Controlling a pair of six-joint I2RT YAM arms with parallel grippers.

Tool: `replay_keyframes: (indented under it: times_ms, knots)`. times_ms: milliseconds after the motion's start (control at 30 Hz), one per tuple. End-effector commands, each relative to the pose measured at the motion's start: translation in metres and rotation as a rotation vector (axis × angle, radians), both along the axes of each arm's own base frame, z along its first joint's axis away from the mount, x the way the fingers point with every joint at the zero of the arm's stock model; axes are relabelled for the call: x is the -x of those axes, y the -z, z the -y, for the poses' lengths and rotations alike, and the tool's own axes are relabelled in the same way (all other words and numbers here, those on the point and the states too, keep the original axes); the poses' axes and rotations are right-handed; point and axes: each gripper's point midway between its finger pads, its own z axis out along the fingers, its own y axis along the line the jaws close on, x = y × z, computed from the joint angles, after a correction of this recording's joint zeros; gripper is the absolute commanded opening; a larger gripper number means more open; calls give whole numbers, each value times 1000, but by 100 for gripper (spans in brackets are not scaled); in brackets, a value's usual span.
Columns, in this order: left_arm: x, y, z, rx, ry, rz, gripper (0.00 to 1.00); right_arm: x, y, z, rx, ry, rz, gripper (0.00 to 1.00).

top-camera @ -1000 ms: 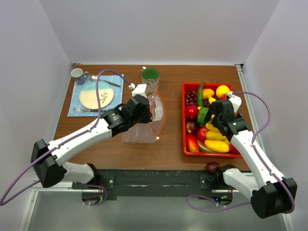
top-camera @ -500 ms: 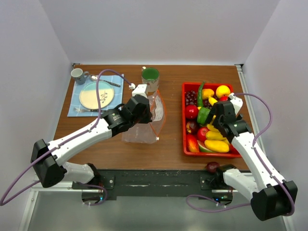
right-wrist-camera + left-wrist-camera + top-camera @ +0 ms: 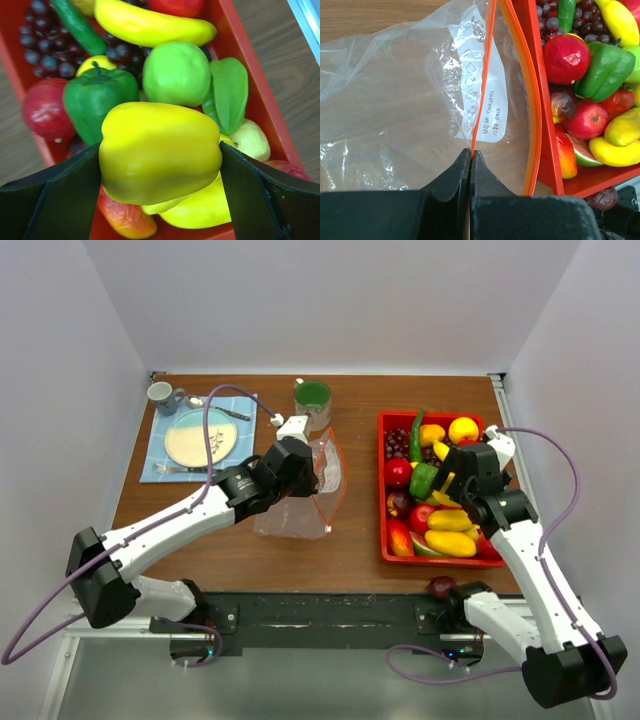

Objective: Place the food in the zip-top bag and seal the zipper

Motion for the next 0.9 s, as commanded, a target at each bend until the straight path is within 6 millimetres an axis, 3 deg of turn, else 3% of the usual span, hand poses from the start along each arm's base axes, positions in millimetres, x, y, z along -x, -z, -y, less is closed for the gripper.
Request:
replay_keyframes:
  times_ms: [0, 100, 267, 600, 733, 867]
  knots:
    - [-6, -18, 11, 37, 26, 44, 0, -4, -30, -19, -83, -87, 63, 53]
    - [-7, -17, 14, 42, 27, 40, 0, -6, -39, -31, -127, -131, 85, 52]
    - [-7, -17, 18, 51, 36, 31, 0, -12, -66, -69, -226, -253, 157, 51]
    - [-7, -14, 27, 72, 44, 7, 0, -10, -106, -193, -288, -536, 235, 51]
    - [-4, -16, 31, 88, 51, 1, 0, -15, -94, -225, -289, -588, 205, 52]
    - [-3, -21, 34, 100, 59, 2, 0, -24, -81, -238, -281, -594, 188, 52]
